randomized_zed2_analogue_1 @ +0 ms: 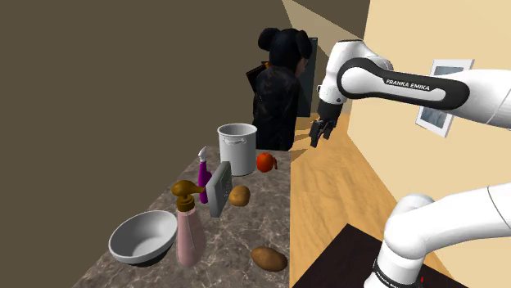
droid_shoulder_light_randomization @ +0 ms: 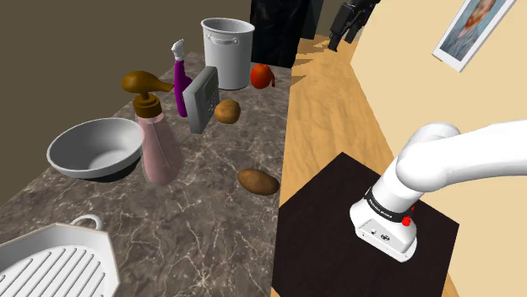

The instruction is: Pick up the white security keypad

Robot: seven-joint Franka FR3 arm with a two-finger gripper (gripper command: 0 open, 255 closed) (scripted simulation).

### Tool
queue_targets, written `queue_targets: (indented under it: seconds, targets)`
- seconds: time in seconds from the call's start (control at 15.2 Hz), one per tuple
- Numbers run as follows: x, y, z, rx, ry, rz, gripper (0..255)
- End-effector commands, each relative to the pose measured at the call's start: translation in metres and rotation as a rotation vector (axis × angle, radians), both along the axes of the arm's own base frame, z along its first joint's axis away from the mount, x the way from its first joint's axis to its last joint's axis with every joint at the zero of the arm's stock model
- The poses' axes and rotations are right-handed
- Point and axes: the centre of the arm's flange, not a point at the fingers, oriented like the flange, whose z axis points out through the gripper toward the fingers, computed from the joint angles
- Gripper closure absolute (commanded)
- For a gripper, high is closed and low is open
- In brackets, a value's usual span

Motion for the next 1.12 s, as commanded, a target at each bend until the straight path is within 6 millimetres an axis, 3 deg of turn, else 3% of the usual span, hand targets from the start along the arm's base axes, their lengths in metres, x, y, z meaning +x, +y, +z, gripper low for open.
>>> queue_targets:
  seconds: [0.0, 0.53, 1.06]
  targets:
    - [0.0, 0.0, 0.0, 0.0, 0.0, 0.0, 0]
    - [0.055, 0.09, -0.039, -0.015, -0.013, -0.231, 0]
    - [0.13, 0.165, -0.078, -0.029, -0.025, -0.463, 0]
